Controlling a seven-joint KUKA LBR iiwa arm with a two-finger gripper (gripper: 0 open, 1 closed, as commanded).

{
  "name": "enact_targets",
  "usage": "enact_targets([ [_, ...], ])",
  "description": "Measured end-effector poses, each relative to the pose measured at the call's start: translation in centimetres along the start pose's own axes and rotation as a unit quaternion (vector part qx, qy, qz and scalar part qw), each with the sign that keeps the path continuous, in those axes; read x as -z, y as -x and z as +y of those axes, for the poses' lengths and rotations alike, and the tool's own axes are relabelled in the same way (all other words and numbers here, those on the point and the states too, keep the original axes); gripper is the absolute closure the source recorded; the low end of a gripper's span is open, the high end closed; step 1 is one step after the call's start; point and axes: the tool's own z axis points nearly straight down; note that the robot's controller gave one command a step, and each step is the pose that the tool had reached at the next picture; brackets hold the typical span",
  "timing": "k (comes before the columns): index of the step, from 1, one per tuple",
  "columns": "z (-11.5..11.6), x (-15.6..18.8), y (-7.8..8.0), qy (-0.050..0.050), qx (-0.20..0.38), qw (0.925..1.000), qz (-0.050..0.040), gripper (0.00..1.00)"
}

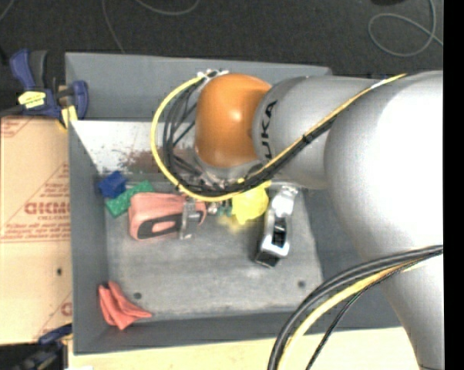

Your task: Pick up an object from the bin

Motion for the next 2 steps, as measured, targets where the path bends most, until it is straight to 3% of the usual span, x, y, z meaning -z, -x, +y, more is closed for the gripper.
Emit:
enact_targets([
  [1, 0.0, 0.0, 0.0, 0.0, 0.0, 1.0, 0.0001, 1.0],
  [2, -1.1, 15.1, 0.3, -0.001, 0.011, 0.9999, -0.0022, 1.0],
])
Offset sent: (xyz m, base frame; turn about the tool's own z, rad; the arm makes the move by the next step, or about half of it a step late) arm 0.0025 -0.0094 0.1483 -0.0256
